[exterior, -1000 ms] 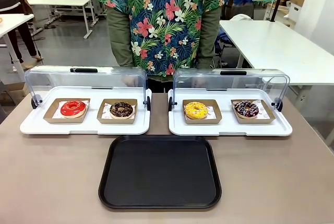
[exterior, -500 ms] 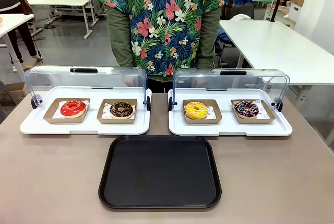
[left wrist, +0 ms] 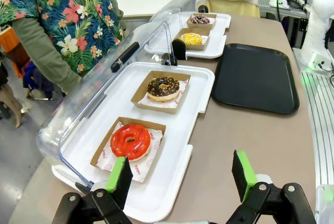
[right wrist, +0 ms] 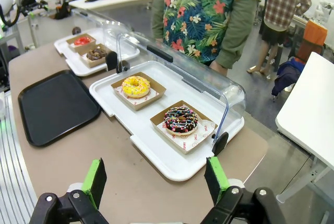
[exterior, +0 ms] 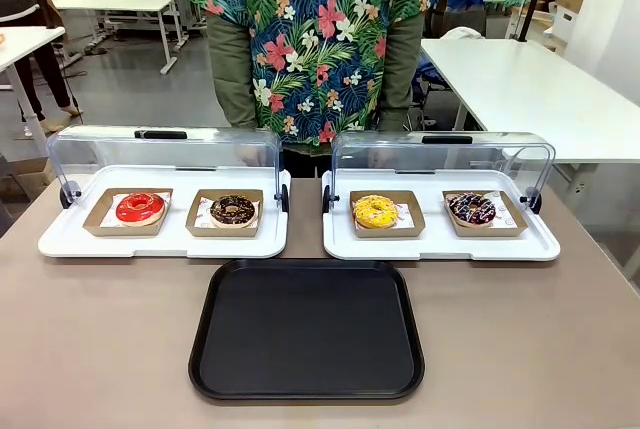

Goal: Move the second donut from the left to the tray.
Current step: Pick up the Paper togo box containing the Donut indicated by the person and place it on the Handle tray.

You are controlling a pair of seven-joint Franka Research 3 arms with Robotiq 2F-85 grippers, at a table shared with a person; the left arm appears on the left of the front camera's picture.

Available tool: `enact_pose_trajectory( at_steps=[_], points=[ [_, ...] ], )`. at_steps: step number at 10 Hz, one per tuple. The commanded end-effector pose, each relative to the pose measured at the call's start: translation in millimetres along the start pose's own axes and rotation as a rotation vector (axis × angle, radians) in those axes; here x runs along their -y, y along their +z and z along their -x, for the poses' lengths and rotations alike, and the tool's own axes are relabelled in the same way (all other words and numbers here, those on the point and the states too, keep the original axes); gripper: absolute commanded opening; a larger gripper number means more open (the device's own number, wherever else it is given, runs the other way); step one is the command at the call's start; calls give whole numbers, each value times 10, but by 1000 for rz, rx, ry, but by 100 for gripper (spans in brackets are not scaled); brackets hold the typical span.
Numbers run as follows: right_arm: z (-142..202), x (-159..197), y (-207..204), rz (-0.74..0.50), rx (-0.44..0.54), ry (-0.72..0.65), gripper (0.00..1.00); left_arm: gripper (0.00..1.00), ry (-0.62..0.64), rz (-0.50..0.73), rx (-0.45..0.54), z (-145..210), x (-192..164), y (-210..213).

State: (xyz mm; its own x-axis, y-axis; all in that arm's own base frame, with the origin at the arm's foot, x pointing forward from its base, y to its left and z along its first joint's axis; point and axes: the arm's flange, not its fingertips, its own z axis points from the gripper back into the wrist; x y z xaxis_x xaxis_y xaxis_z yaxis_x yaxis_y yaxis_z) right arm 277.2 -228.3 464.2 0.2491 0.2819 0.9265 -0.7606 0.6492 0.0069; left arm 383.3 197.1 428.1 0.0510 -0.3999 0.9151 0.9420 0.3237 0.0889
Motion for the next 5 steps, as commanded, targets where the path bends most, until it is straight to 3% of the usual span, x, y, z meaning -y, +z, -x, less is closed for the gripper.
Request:
enact_pose_trajectory(
  at_steps=[1, 5],
  points=[
    [-19, 39, -4, 8, 28, 28, 100, 100, 9, 3, -12, -28, 9, 11],
    [-19, 39, -4, 8, 28, 28, 100, 100, 9, 3, -12, -28, 9, 11]
  ],
)
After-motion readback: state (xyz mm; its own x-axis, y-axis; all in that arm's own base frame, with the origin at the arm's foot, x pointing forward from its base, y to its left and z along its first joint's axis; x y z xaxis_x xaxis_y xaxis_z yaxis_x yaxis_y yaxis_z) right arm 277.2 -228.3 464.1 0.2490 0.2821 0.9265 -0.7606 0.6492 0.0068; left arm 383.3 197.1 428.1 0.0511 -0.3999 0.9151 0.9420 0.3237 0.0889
